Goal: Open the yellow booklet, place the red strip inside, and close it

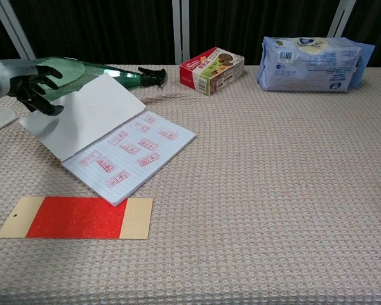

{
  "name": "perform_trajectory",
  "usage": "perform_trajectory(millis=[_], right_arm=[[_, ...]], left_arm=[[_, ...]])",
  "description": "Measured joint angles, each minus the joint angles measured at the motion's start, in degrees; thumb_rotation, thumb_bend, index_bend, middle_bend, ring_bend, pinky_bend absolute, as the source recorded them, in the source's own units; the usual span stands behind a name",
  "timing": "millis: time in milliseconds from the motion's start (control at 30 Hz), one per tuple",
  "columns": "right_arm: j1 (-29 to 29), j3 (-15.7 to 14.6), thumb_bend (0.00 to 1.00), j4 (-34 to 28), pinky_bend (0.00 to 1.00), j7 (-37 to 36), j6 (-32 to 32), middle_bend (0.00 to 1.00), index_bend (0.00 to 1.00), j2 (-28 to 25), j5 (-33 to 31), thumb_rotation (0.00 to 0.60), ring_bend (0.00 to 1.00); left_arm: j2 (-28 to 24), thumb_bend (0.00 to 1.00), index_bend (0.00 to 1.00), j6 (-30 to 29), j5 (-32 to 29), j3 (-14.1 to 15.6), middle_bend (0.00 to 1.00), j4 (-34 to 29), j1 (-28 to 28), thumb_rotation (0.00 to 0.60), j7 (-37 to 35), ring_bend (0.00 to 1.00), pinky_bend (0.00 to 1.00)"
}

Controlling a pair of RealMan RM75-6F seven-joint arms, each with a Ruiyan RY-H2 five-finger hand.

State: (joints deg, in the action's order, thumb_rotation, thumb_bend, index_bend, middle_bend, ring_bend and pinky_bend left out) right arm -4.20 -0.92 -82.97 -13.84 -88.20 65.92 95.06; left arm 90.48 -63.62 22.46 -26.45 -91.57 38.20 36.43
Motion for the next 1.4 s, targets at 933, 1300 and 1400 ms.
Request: perform_trajectory(millis=[933, 1300, 1400], right_arm=[[0.0, 0.0, 0.21, -2.6, 0.21, 3.2, 0.0, 0.18, 0.32, -0.3, 0.0, 0.600, 0.18], [0.1, 0.0, 0.21, -3.8, 0.21, 4.4, -0.1, 0.18, 0.32, -0.6, 0.1, 0.600, 0.18], [0.3, -0.1, 0.21, -3.7, 0.21, 4.3, -0.1, 0.18, 0.32, -0.7, -0.2, 0.600, 0.18]], left_arm=[[-6.5, 0.21, 0.00, -1.4, 48.9, 26.8, 0.00, 9.5, -6.8, 0.600, -4.3, 0.00, 0.10], [1.0, 0.18, 0.00, -0.7, 52.6, 25.1, 0.00, 18.7, -5.9, 0.600, -10.1, 0.00, 0.10], [1.9, 0.18, 0.00, -1.1, 53.1, 24.4, 0.00, 19.9, -5.7, 0.600, -10.3, 0.00, 0.10]])
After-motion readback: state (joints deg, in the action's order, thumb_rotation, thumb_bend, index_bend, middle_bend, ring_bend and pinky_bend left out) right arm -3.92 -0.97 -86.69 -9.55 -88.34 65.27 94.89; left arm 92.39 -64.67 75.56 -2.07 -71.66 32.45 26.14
